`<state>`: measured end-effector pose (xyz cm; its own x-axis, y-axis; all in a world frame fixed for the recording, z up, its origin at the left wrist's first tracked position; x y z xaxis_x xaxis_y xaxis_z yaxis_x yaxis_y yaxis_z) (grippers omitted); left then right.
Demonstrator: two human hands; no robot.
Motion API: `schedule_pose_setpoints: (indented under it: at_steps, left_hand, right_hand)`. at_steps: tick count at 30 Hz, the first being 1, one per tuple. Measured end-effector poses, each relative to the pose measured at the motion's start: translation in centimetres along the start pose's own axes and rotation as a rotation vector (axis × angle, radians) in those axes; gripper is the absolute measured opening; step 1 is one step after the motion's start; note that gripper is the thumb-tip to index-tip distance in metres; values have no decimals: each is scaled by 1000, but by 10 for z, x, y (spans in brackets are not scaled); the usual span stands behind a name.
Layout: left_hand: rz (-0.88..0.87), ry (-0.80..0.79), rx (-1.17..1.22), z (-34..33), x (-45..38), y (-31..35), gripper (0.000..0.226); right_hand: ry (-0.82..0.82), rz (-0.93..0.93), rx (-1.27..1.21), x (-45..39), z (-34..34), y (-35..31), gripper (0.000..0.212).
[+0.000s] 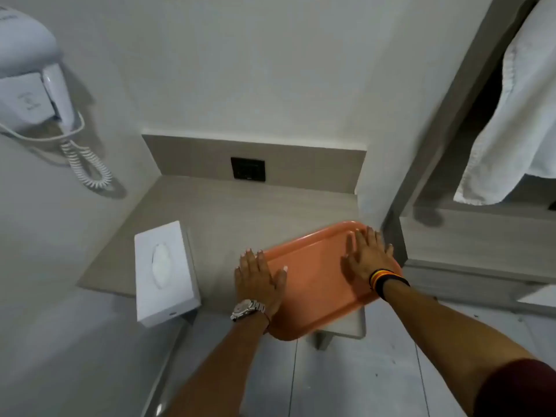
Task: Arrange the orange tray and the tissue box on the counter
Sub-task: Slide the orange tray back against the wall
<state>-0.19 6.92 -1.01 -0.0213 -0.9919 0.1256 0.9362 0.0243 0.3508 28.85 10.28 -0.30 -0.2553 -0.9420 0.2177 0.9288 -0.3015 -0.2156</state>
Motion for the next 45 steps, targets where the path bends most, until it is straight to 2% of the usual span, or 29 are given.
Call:
schedule_pose_setpoints:
  at_steps: [5, 9, 13, 17, 21, 25, 29, 39, 45]
  left_hand:
    - [224, 17, 121, -16, 24, 6, 86]
    - [498, -23, 334, -26, 34, 9, 80]
    - [602, -7, 463, -13, 28, 14, 69]
    - [594, 56, 428, 17, -3, -6, 68]
    - [503, 120, 429, 56, -60, -31, 68]
    - [416, 177, 462, 94, -113, -50, 63]
    - [376, 168, 509, 111, -162, -74, 64]
    - [269, 74, 622, 93, -252, -138, 68]
    - [180, -53, 637, 80, -252, -150, 60]
  right_hand:
    - [-83, -146, -100, -5, -6, 26, 72]
    - [-92, -162, -163, -1, 0, 25, 59]
    - [-75, -228, -343, -5, 10, 27, 54]
    - [-84, -258, -637, -18, 18, 22, 42]
    - [-61, -282, -860, -18, 28, -4, 27]
    - [-24, -297, -954, -28, 33, -37, 19]
    - [4, -335, -982, -47, 29, -71, 11]
    - [73, -437, -1013, -98, -11, -121, 28]
    - [86, -456, -983, -93, -19, -123, 38]
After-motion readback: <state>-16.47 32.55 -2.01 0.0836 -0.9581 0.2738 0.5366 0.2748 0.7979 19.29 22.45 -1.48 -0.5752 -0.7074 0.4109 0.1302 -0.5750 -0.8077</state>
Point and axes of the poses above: each hand's wrist, its own x-axis away from the middle knuckle, its own z-axis out of the back of the hand, y = z × x, the point moved 7 cm from there along -x, towards the middle knuckle, and after that the axes turned 3 degrees about -z, right-handed, at the moved point
